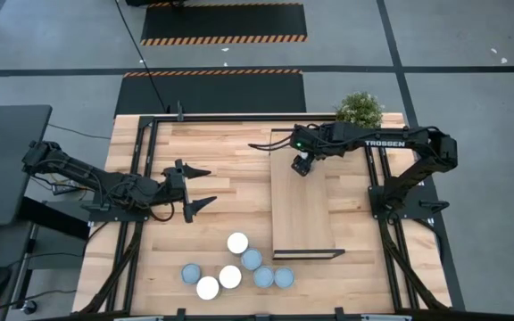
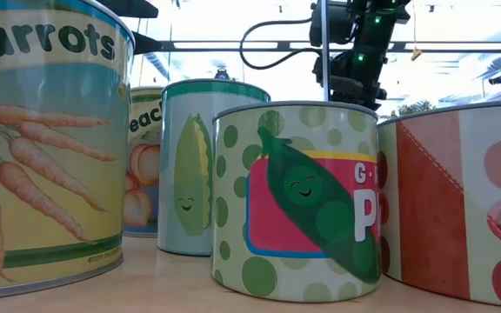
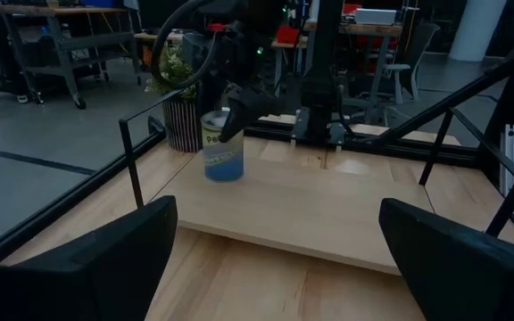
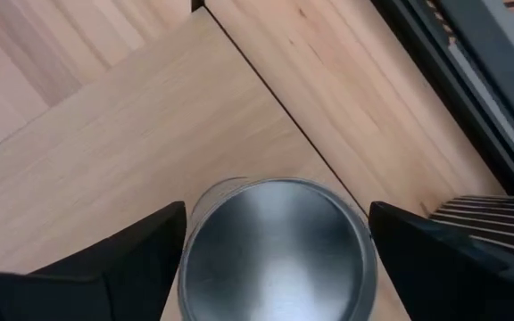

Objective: Pick and place cans onto a shelf
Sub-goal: Put the canned peas on the shelf, then put the canned peaches on the shelf

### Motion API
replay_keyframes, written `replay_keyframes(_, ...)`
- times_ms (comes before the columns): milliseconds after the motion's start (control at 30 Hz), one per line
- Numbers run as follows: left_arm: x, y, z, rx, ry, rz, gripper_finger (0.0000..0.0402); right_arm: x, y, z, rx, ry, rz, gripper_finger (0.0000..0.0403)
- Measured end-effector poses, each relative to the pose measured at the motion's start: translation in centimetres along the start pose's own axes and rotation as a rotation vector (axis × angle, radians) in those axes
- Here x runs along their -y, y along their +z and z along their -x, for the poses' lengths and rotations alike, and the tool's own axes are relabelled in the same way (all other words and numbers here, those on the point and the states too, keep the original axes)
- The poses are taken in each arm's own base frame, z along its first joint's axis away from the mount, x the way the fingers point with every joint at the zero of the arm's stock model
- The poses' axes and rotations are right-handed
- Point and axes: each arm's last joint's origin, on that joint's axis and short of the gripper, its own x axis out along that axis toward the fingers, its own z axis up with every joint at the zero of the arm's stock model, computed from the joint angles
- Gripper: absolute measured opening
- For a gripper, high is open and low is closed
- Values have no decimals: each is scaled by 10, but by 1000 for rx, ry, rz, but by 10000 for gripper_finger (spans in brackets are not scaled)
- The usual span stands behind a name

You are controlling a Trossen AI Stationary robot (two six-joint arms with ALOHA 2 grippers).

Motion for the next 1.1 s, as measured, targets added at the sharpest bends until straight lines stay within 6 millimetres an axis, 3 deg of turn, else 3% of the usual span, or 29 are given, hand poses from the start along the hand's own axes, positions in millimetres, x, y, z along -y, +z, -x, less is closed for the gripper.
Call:
replay_keyframes(400,0,0,0,-3,1,-1,396,-5,5,2,65,25,12,359)
replay_keyframes(1100,0,-1,0,-7,1,-4,396,-76,1,33,348,288,274,359)
